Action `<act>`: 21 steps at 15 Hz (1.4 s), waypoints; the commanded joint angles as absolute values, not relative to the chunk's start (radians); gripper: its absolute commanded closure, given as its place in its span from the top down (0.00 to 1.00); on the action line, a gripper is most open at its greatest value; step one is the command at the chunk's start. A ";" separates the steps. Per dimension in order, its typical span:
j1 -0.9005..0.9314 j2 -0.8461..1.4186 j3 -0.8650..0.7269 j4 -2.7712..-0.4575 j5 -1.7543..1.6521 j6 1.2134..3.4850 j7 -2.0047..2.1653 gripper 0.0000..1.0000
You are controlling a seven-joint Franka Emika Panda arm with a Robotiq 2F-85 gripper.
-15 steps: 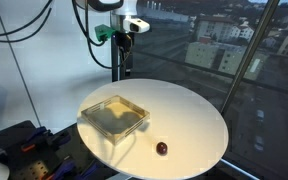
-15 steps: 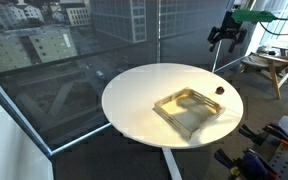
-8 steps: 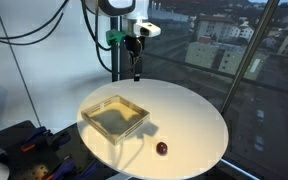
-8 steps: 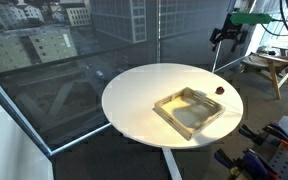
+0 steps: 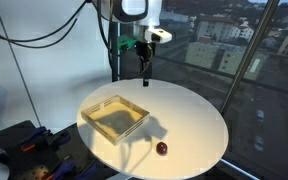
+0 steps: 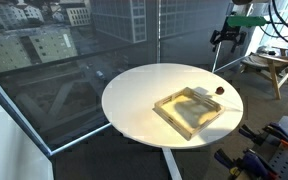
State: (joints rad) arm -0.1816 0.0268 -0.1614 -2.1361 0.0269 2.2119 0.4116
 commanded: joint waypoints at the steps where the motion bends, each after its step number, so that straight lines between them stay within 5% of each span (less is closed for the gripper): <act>1: -0.181 0.072 -0.176 -2.078 0.024 2.195 0.436 1.00; 21: -0.202 0.182 -0.222 -1.970 0.155 2.190 0.394 1.00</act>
State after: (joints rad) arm -0.1871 0.1620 -0.2159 -2.0096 0.1281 2.2109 0.4105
